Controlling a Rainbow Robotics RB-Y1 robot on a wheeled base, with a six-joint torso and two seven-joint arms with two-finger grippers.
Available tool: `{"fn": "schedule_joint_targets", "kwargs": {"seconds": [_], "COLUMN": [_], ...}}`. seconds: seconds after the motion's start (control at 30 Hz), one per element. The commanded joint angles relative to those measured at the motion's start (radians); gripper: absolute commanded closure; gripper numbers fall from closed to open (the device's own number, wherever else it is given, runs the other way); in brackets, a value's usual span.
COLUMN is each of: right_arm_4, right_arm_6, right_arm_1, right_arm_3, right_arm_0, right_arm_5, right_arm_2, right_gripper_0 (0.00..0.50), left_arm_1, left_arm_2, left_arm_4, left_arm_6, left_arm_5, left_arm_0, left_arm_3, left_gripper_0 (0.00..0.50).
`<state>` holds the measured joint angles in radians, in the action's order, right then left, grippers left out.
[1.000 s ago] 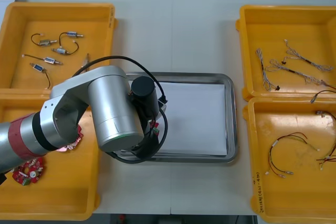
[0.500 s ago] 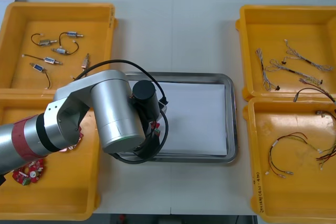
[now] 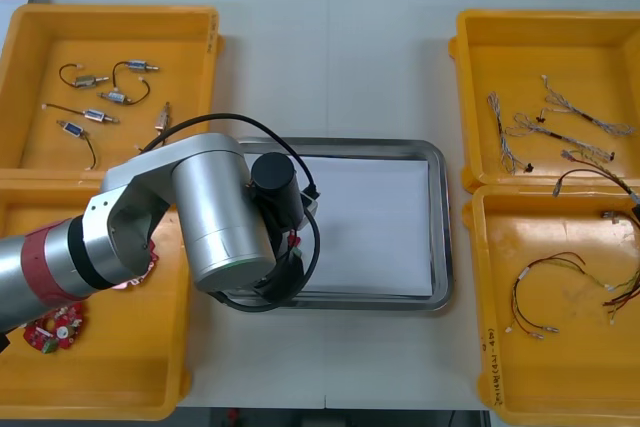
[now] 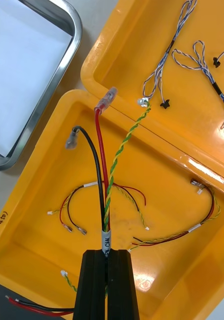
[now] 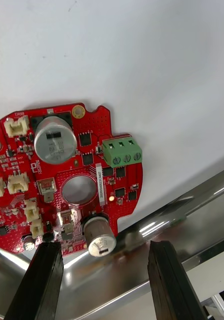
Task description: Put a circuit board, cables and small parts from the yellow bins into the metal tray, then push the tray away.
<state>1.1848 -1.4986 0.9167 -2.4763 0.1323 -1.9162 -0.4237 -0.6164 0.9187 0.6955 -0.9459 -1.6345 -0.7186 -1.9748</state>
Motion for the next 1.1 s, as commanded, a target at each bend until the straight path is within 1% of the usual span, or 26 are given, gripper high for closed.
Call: {"fn": "schedule_joint_targets", "kwargs": {"seconds": [0.03, 0.23, 0.4, 0.47, 0.5, 0.57, 0.7, 0.9, 1.1], "right_arm_4": [0.001, -0.002, -0.010, -0.019, -0.019, -0.024, -0.028, -0.033, -0.022], "right_arm_6": [-0.032, -0.040, -0.045, -0.049, -0.049, -0.054, -0.060, -0.063, -0.065], "right_arm_1": [0.039, 0.037, 0.037, 0.039, 0.039, 0.037, 0.039, 0.039, 0.037], "right_arm_3": [-0.001, -0.001, -0.003, -0.003, -0.003, -0.003, -0.001, -0.003, -0.003], "right_arm_0": [0.023, 0.023, 0.023, 0.024, 0.024, 0.026, 0.029, 0.058, 0.116], "right_arm_5": [-0.004, -0.004, -0.004, -0.004, -0.004, -0.004, -0.004, -0.004, -0.004], "right_arm_2": [0.013, 0.013, 0.016, 0.020, 0.020, 0.023, 0.030, 0.068, 0.135], "right_gripper_0": [0.500, 0.500, 0.500, 0.500, 0.500, 0.500, 0.500, 0.500, 0.500], "left_arm_1": [-0.039, -0.045, -0.042, -0.043, -0.043, -0.043, -0.043, -0.045, -0.074], "left_arm_2": [0.006, -0.070, -0.179, -0.230, -0.230, -0.296, -0.380, -0.500, -0.592], "left_arm_4": [0.010, 0.059, 0.090, 0.119, 0.119, 0.144, 0.174, 0.197, 0.197], "left_arm_6": [0.065, 0.067, 0.061, 0.056, 0.056, 0.053, 0.052, 0.045, 0.045], "left_arm_5": [0.008, -0.024, -0.126, -0.171, -0.171, -0.228, -0.285, -0.285, -0.285], "left_arm_0": [-0.039, -0.039, -0.039, -0.039, -0.039, -0.039, -0.039, -0.039, -0.039], "left_arm_3": [-0.050, -0.084, -0.131, -0.147, -0.147, -0.171, -0.191, -0.191, -0.179], "left_gripper_0": [0.000, 0.000, 0.000, 0.000, 0.000, 0.000, 0.000, 0.000, 0.000]}}
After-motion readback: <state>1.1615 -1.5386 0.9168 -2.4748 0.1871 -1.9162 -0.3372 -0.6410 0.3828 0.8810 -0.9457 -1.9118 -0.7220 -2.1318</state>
